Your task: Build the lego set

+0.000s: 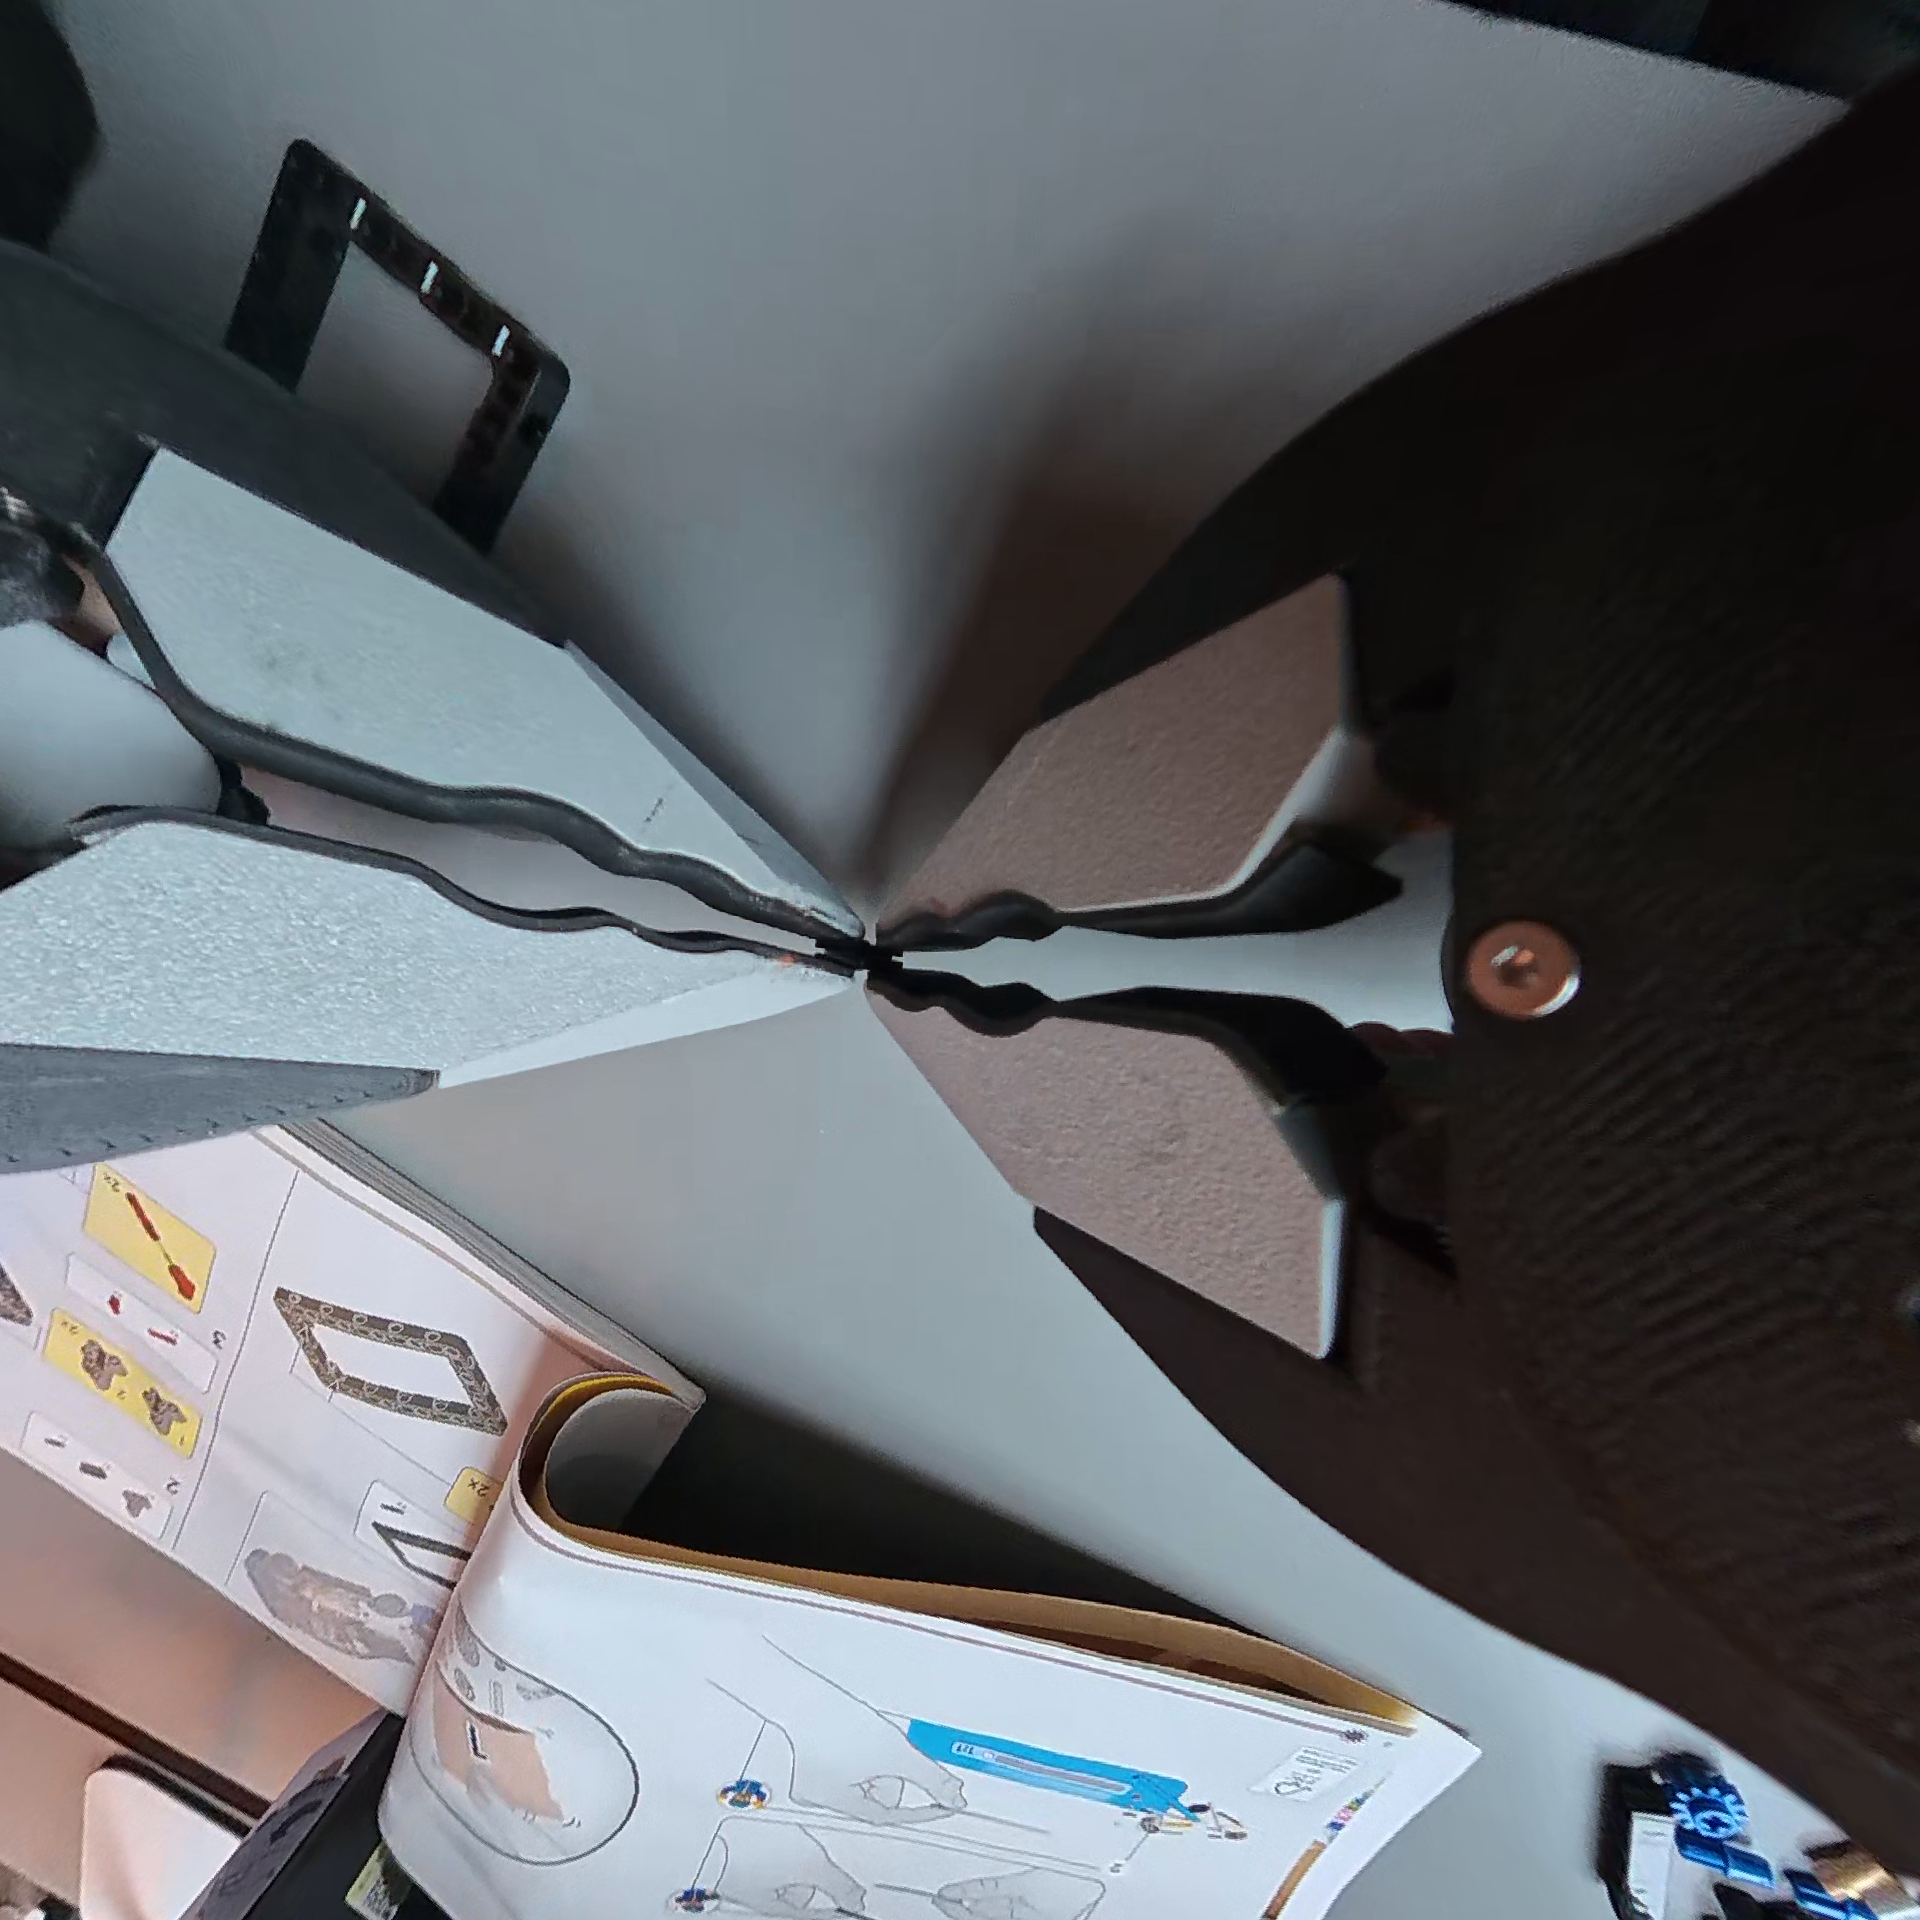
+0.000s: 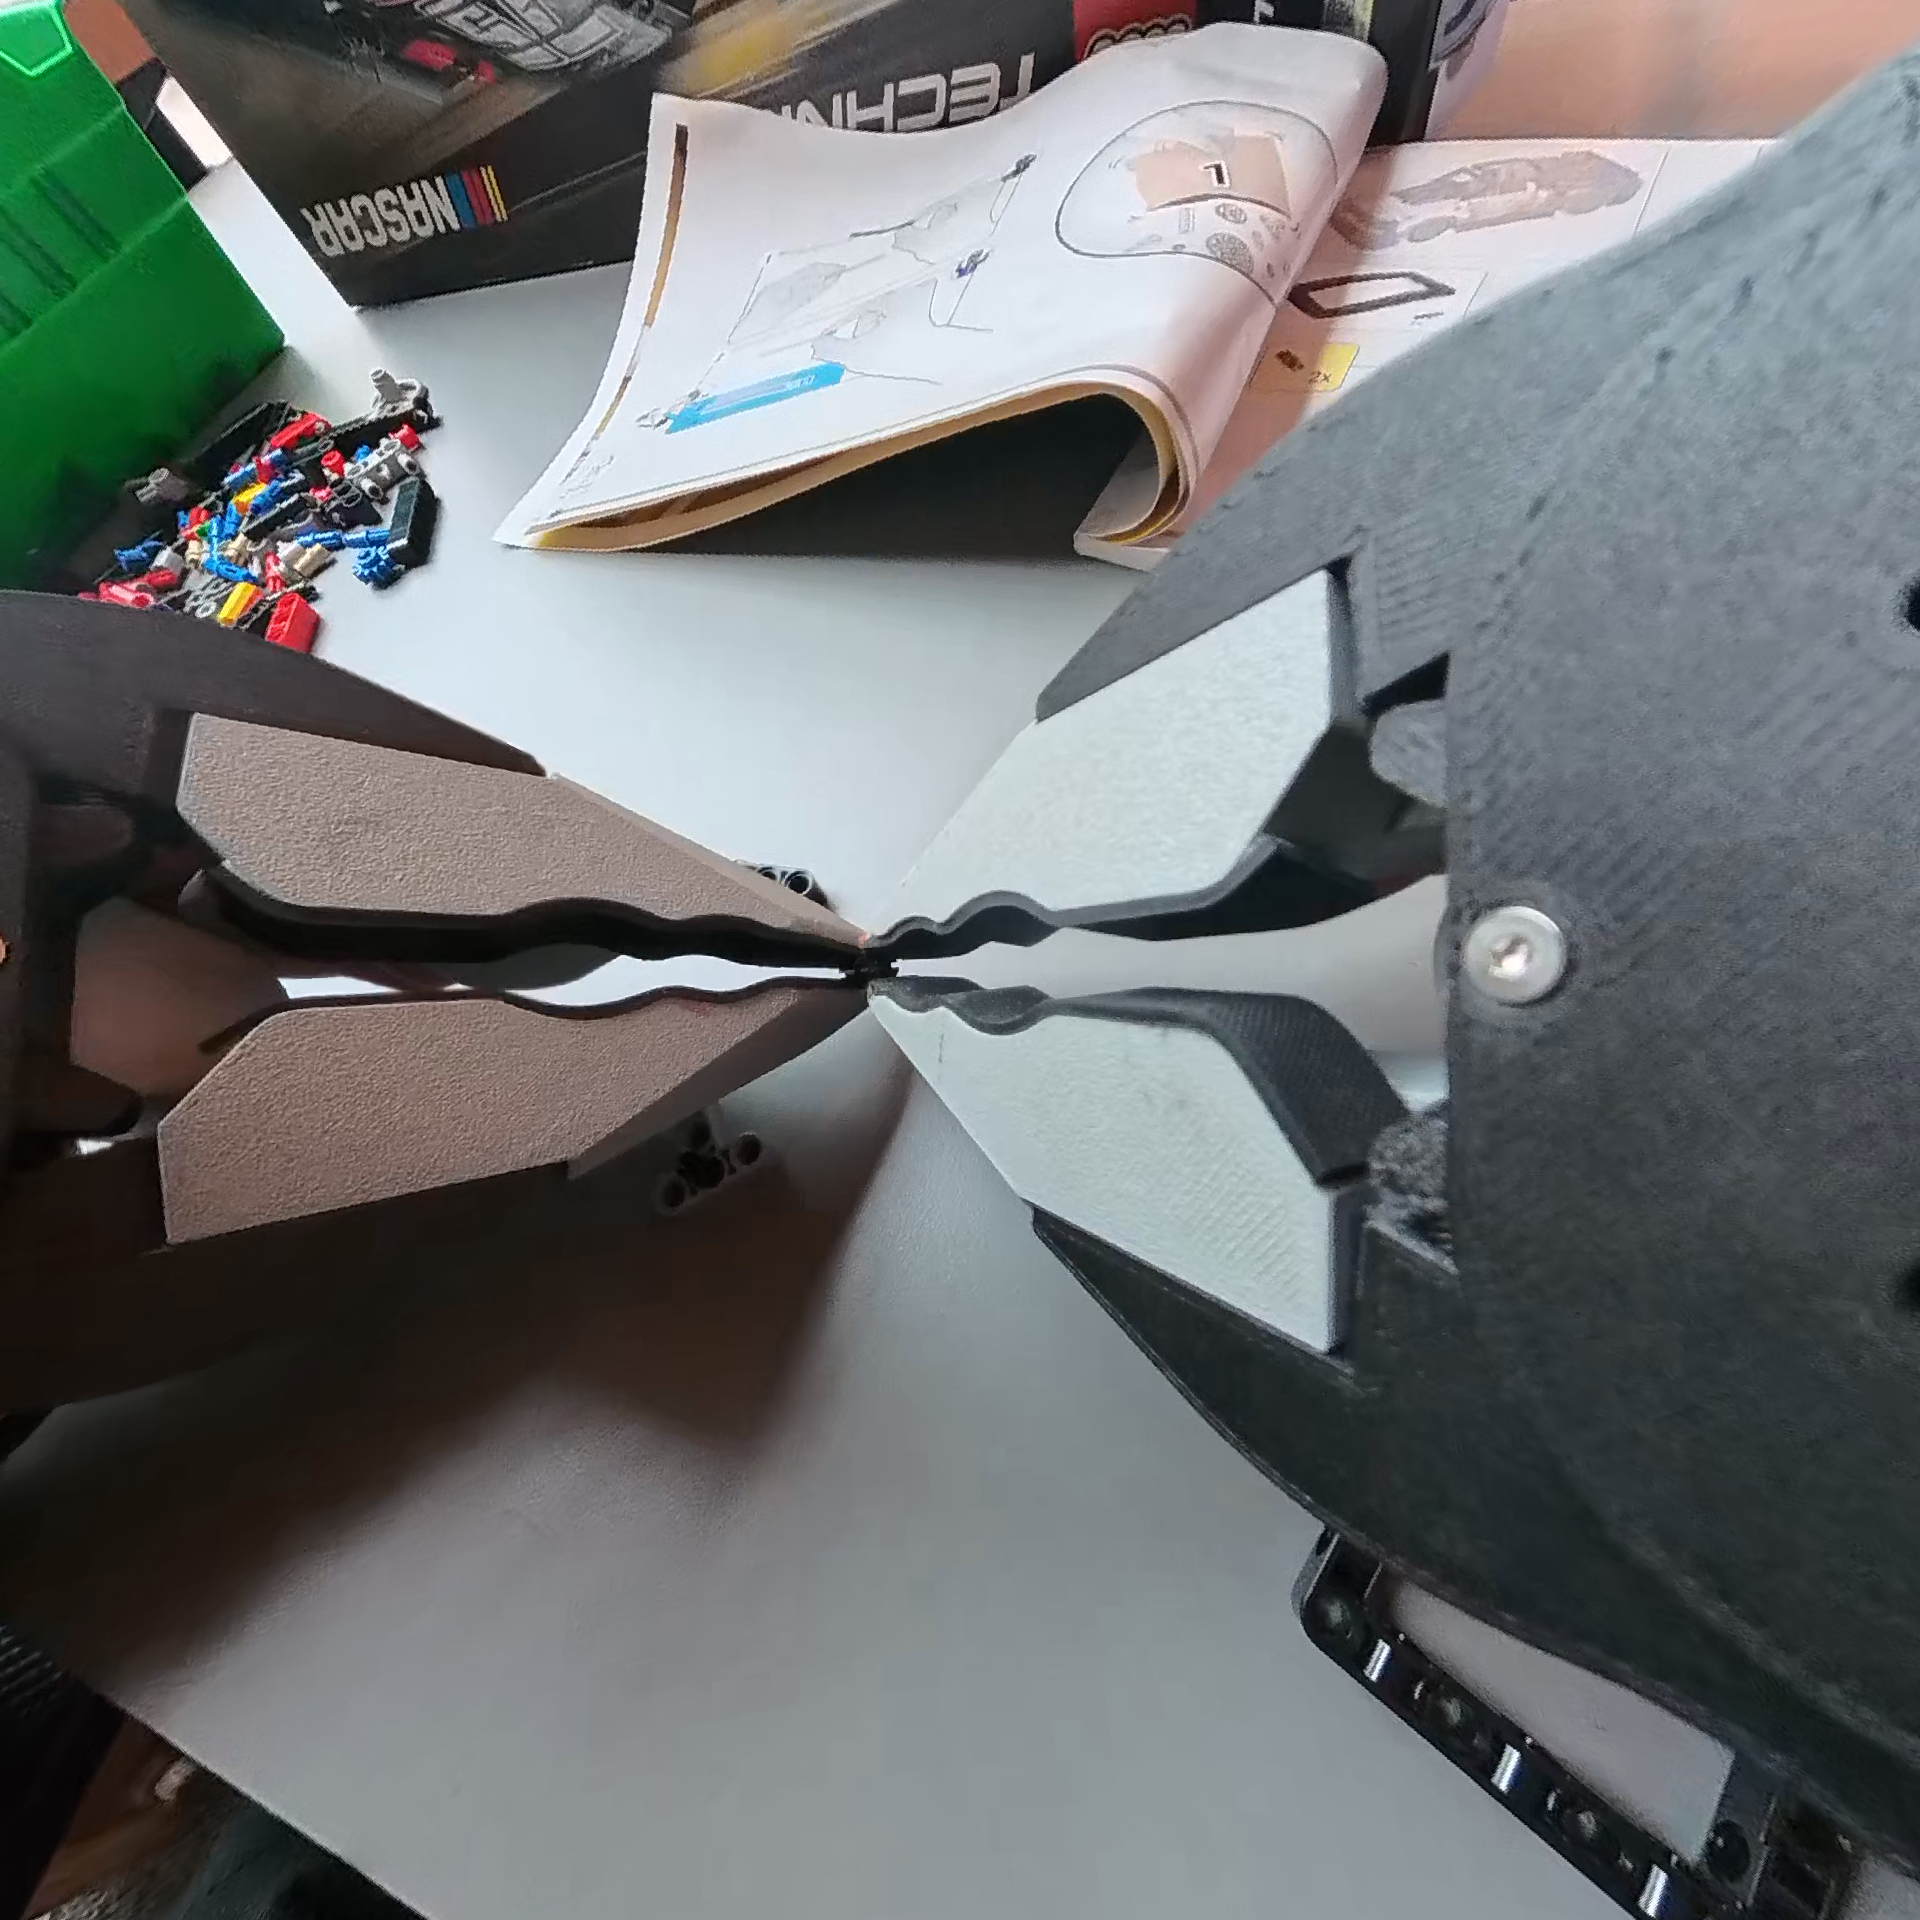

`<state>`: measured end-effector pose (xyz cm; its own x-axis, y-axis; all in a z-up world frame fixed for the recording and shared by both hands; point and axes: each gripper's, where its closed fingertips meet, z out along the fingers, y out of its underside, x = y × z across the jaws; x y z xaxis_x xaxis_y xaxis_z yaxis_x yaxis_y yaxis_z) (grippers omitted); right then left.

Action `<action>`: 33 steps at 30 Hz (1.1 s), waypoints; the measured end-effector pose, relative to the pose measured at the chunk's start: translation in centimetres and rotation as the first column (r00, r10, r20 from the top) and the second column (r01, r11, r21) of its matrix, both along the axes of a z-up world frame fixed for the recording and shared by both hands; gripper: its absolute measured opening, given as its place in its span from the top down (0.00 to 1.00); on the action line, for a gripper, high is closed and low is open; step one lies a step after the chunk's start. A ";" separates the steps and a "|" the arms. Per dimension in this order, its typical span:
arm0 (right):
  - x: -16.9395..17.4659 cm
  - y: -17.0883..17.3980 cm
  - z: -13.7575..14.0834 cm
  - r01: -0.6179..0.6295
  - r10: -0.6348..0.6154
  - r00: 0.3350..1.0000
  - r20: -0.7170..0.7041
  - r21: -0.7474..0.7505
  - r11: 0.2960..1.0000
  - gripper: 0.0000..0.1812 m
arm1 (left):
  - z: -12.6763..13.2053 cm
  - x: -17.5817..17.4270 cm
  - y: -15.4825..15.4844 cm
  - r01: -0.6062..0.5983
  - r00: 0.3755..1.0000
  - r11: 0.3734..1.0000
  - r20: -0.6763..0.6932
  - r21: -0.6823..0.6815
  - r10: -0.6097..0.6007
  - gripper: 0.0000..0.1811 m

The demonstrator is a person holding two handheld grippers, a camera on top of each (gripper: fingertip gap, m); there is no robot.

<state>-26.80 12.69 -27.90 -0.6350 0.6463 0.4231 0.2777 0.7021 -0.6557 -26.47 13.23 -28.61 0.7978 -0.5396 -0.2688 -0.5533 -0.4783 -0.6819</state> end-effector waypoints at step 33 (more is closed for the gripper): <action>0.9 -3.6 -0.8 -0.023 0.080 0.977 0.199 -0.273 0.962 0.99 | -0.8 -0.9 -4.8 -0.098 0.976 0.976 0.174 -0.193 0.133 0.80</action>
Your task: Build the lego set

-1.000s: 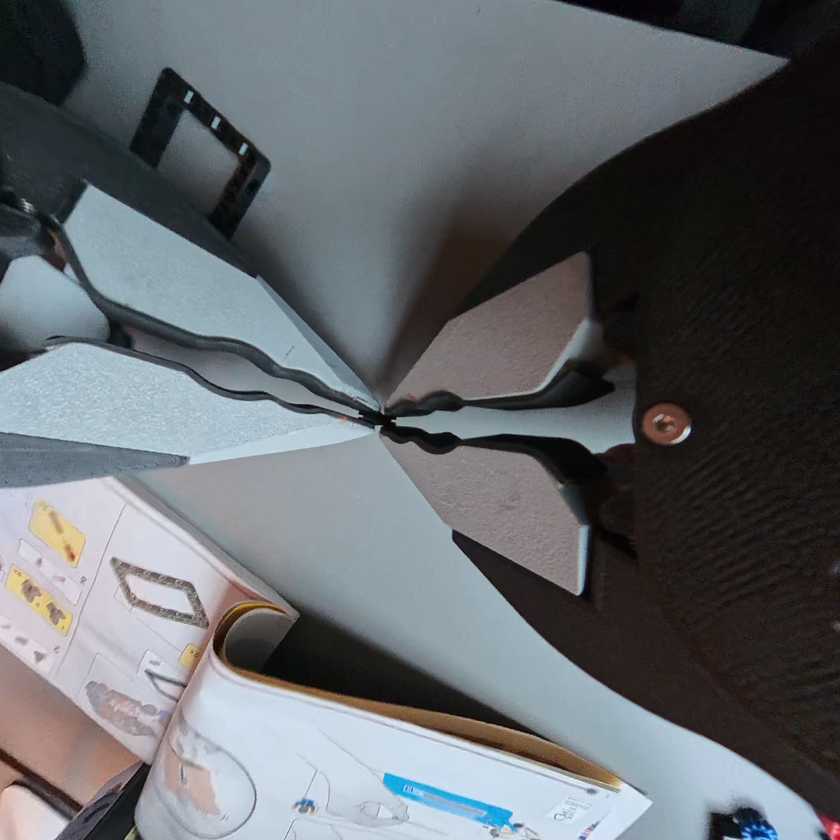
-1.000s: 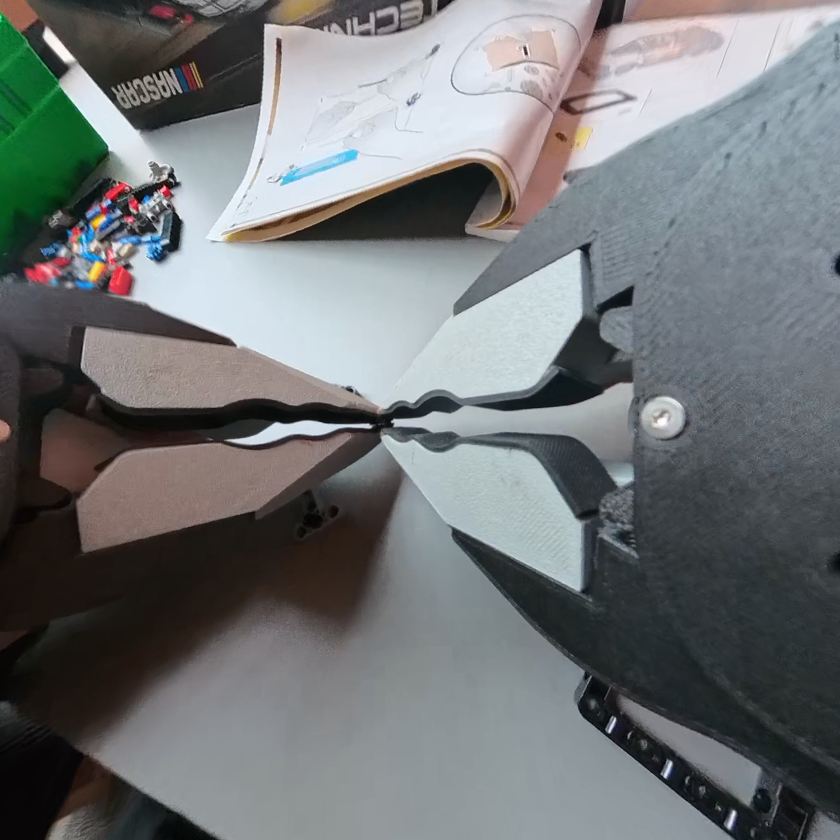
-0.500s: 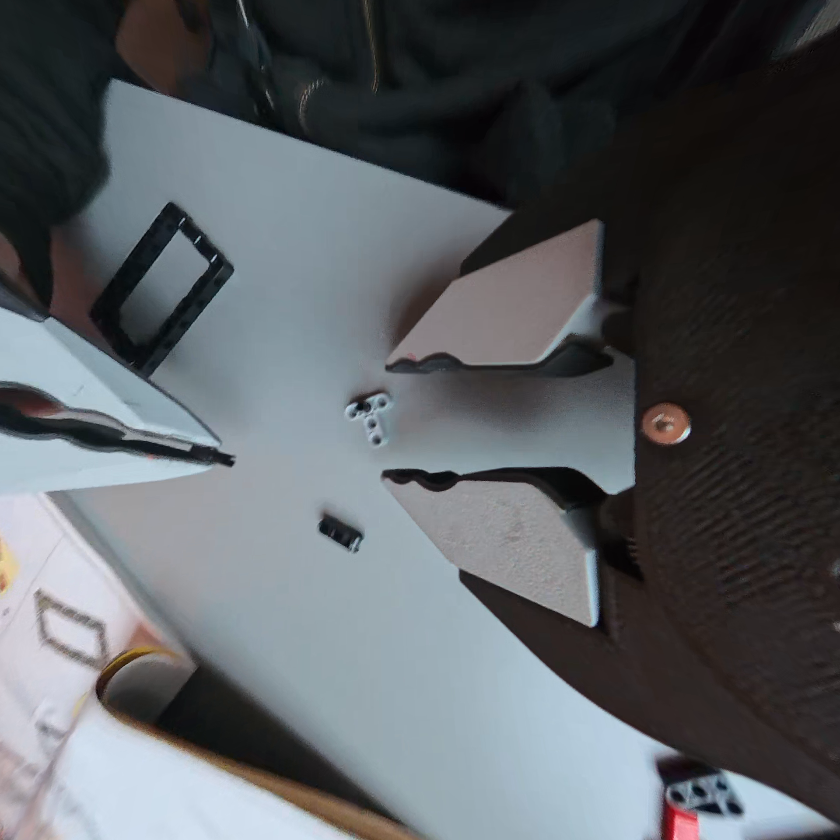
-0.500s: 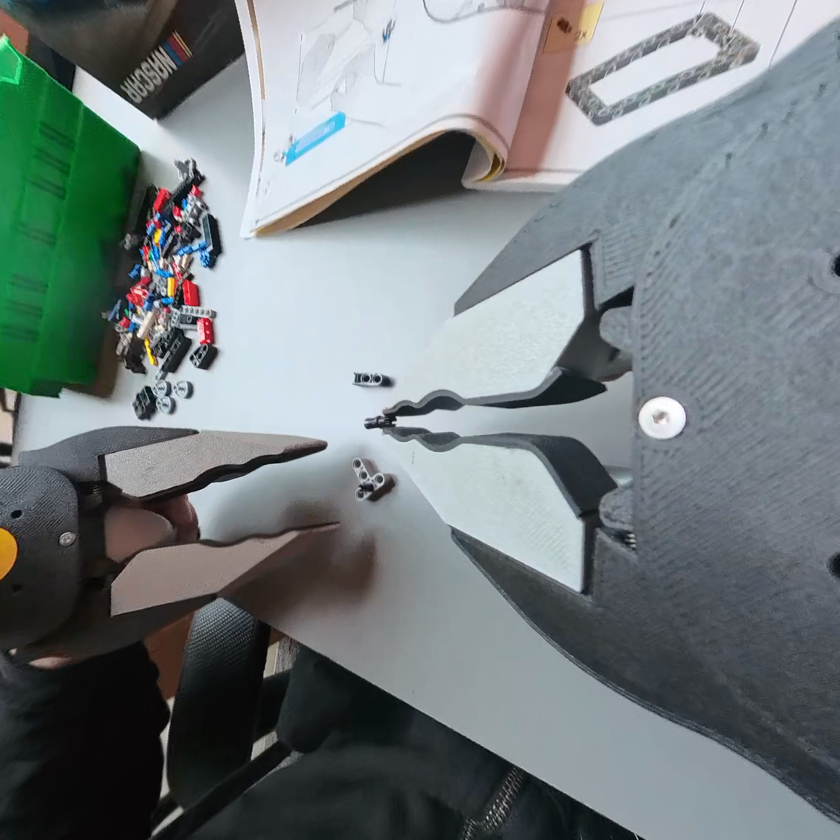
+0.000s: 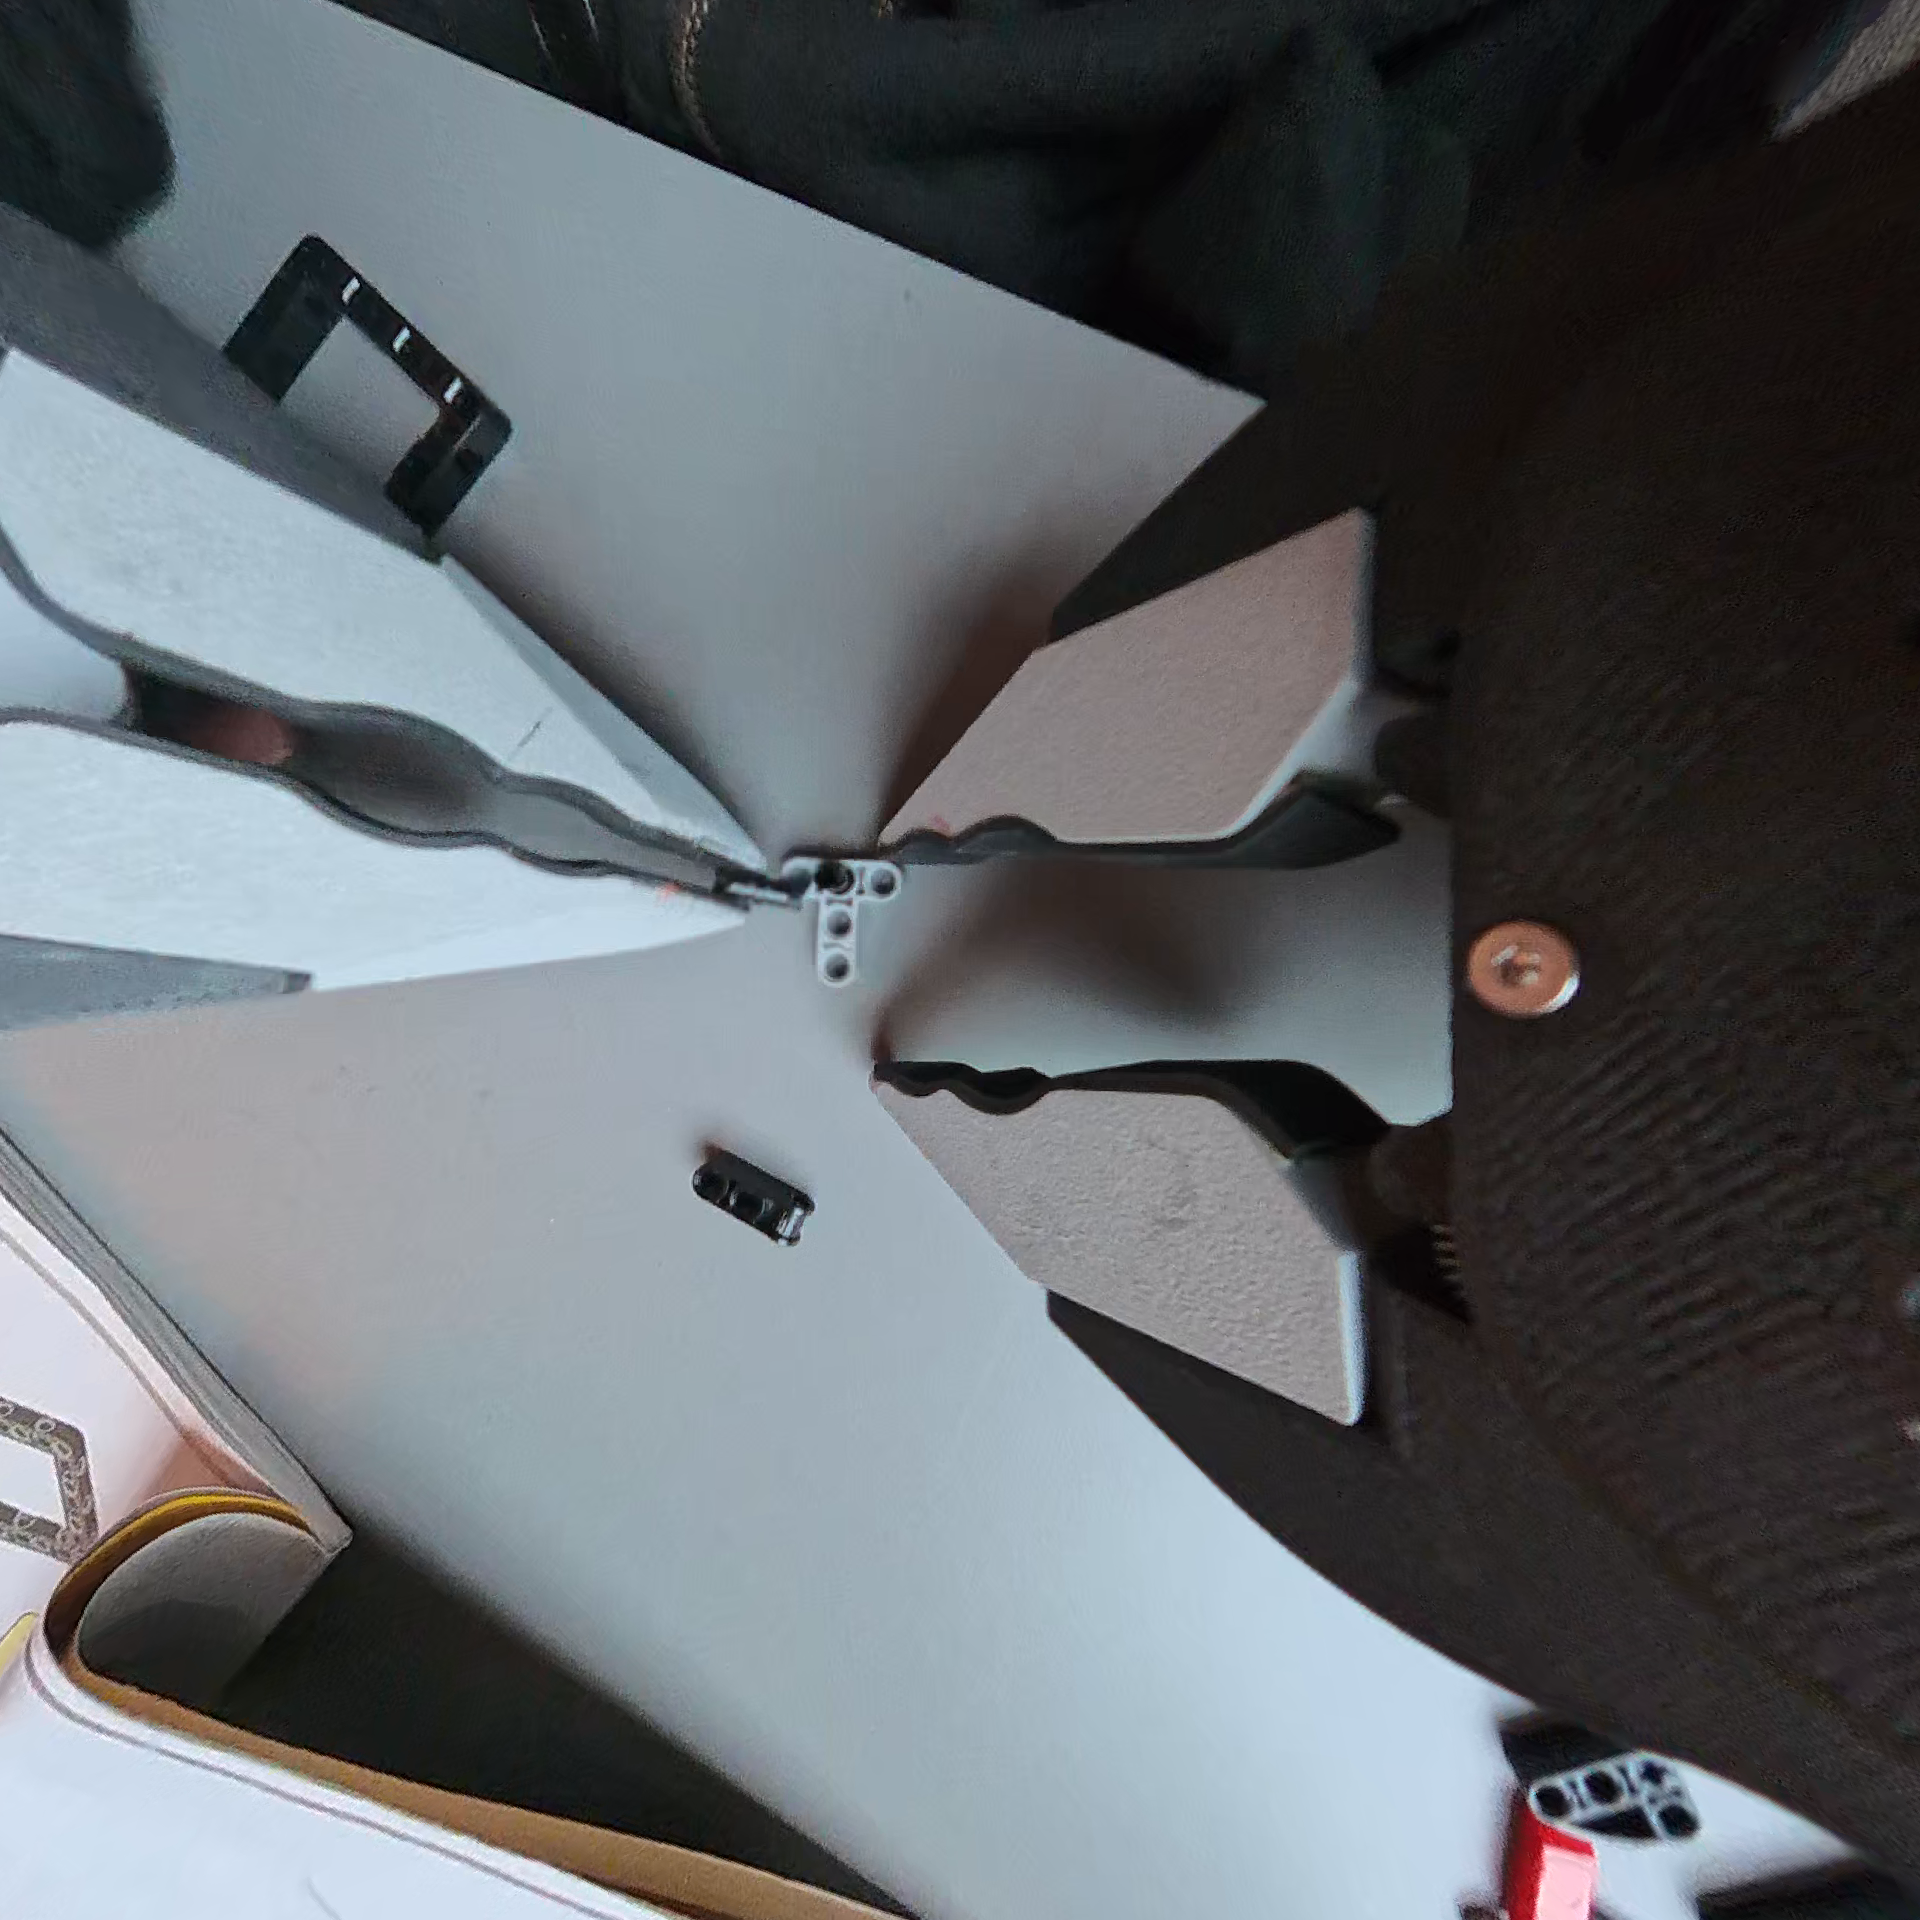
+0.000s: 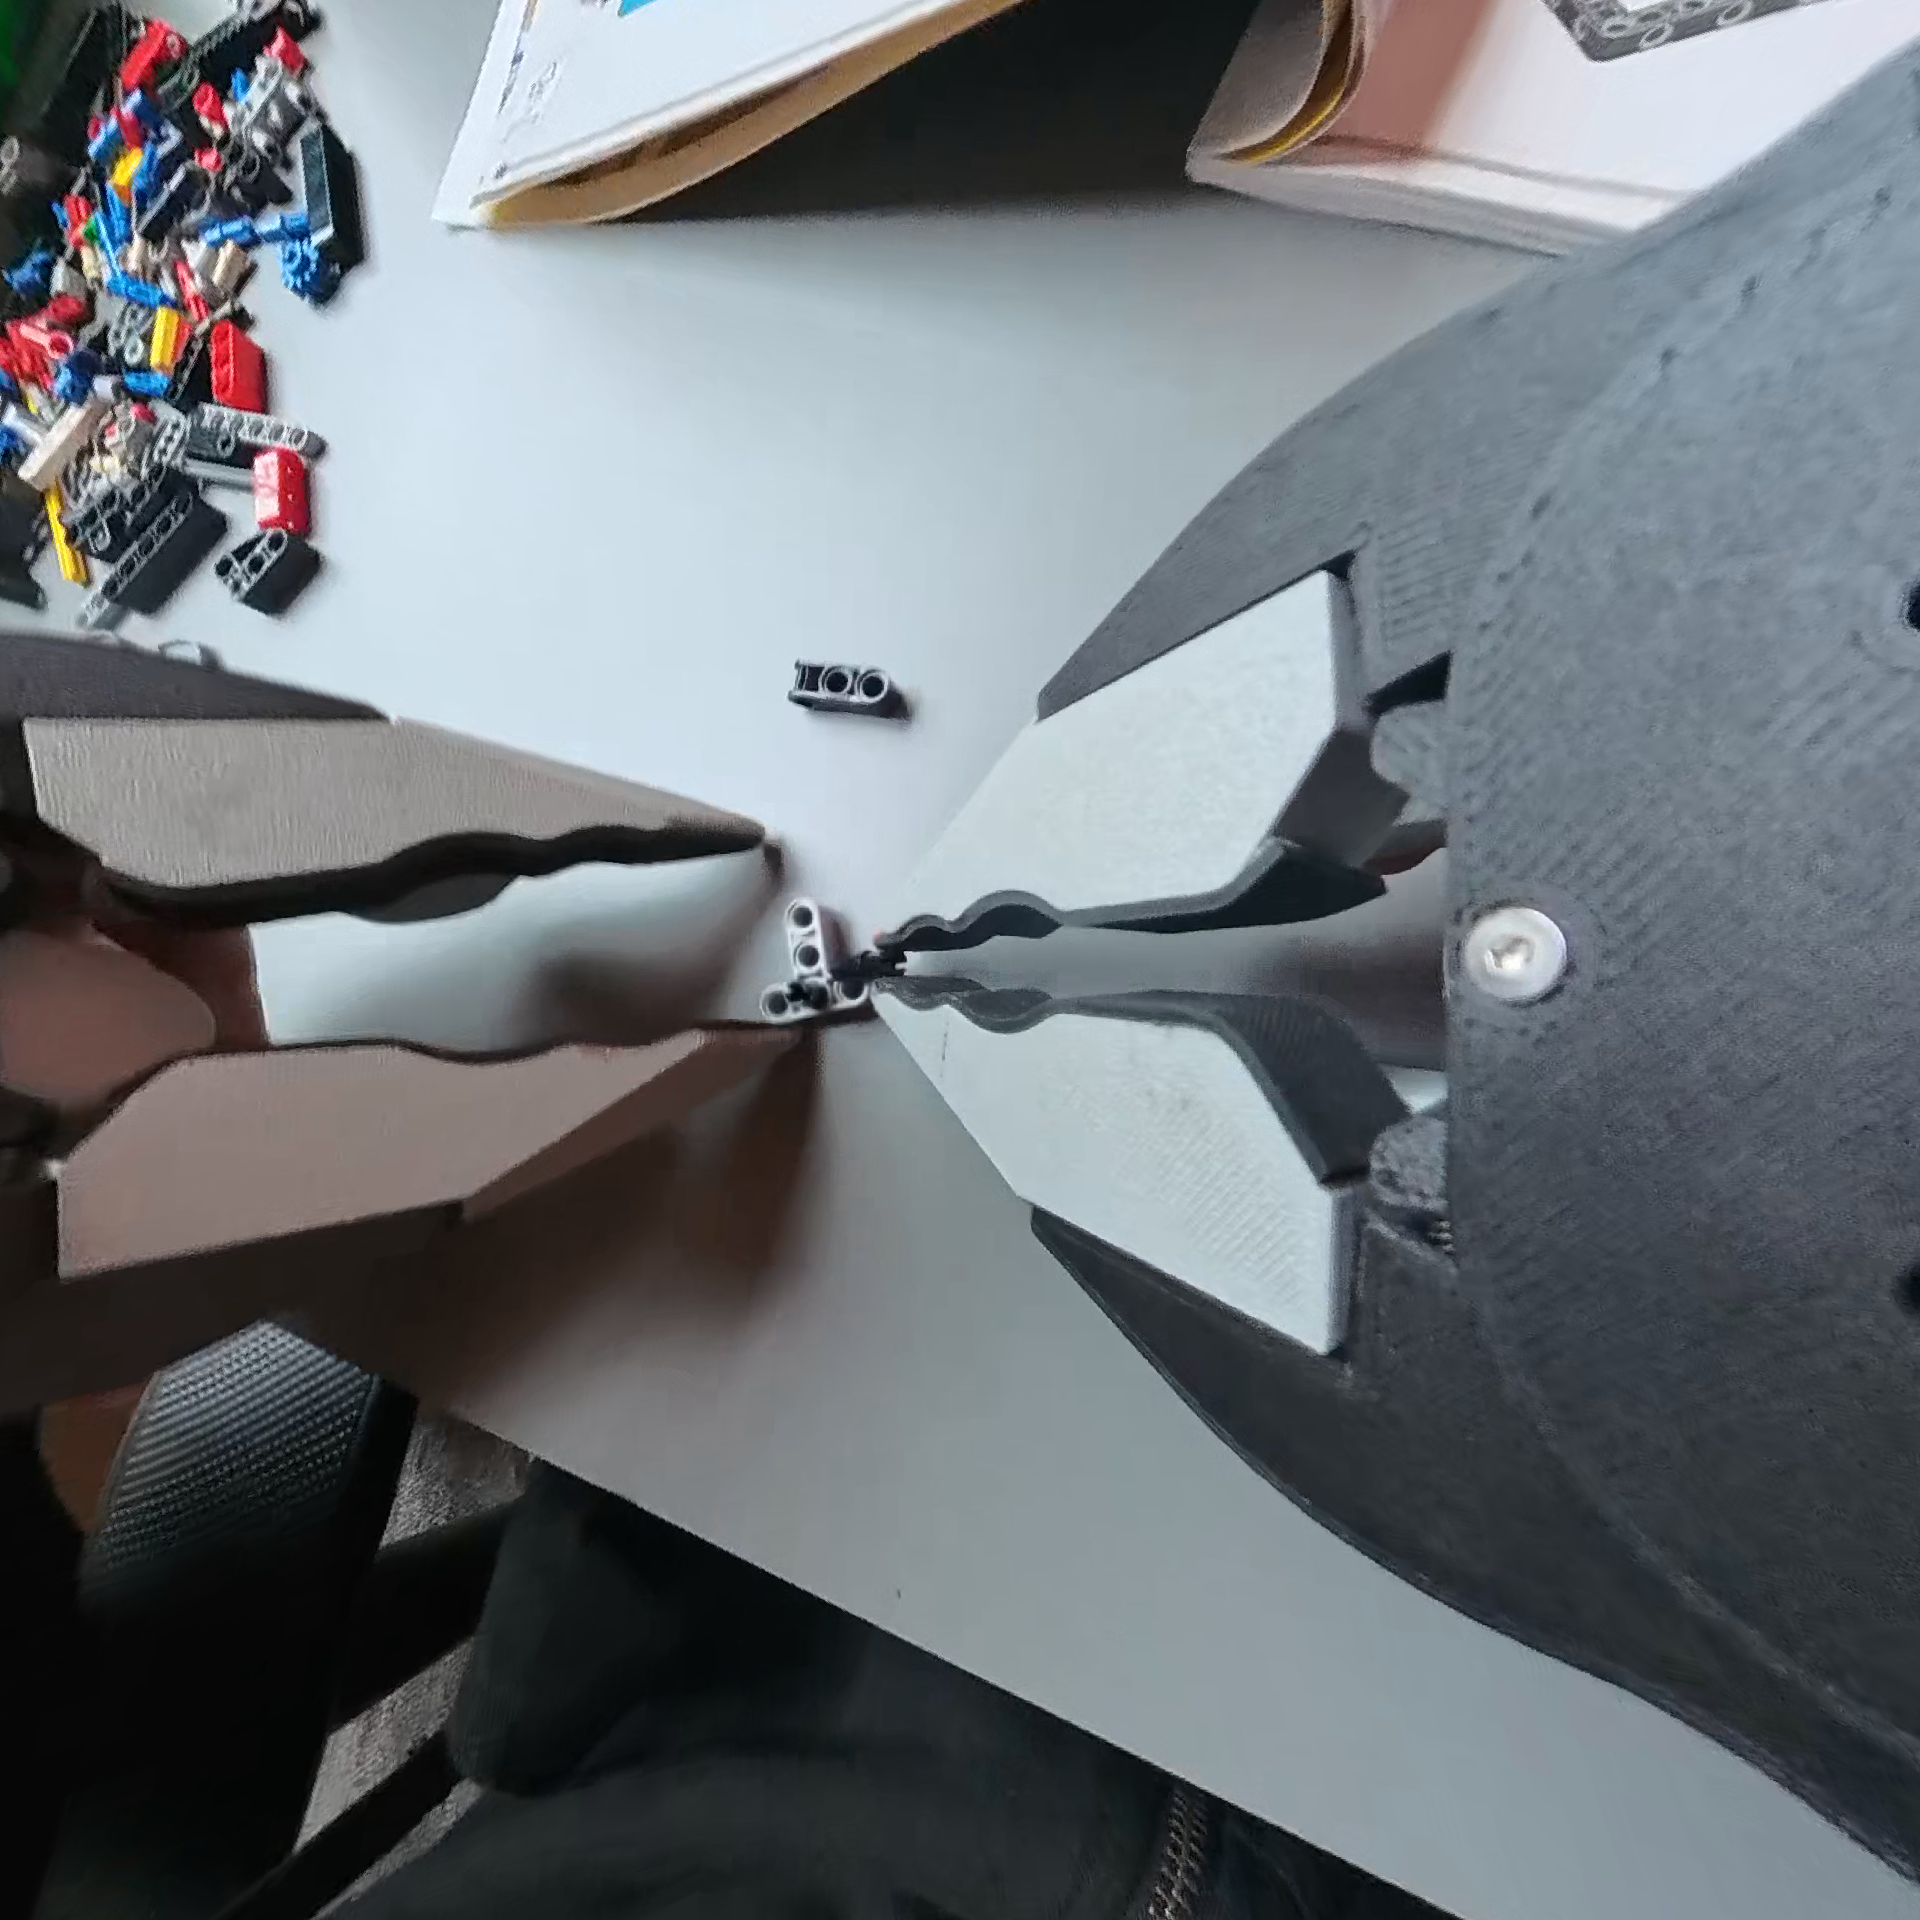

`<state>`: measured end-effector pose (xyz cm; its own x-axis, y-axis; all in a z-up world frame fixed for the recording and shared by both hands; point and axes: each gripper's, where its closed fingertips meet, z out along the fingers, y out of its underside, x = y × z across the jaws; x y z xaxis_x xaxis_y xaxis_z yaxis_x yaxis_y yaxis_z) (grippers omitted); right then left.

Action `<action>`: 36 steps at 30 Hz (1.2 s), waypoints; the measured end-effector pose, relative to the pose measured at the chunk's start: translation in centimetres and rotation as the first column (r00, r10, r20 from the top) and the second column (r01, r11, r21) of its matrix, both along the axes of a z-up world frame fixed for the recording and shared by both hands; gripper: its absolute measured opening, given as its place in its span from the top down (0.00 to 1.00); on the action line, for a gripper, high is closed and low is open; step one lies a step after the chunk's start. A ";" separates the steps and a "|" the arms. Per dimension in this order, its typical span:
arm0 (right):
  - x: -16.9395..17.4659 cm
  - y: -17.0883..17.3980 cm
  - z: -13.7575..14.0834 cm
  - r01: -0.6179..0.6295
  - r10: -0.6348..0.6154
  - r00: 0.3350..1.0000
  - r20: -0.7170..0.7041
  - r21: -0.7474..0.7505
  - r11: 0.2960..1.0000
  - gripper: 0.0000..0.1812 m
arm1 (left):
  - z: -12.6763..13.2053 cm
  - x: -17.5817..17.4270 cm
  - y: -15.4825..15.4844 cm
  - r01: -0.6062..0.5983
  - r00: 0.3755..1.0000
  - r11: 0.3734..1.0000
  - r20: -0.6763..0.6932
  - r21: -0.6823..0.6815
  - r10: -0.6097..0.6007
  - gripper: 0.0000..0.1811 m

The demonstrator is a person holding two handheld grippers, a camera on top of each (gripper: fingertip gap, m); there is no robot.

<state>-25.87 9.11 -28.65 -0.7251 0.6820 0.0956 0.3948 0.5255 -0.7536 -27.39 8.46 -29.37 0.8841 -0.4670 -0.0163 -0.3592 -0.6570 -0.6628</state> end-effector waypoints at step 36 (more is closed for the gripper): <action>1.6 -1.1 0.2 -0.030 0.041 0.991 0.124 -0.082 0.996 0.99 | 0.3 2.0 -1.1 0.728 0.681 0.685 0.149 -0.027 -0.717 0.82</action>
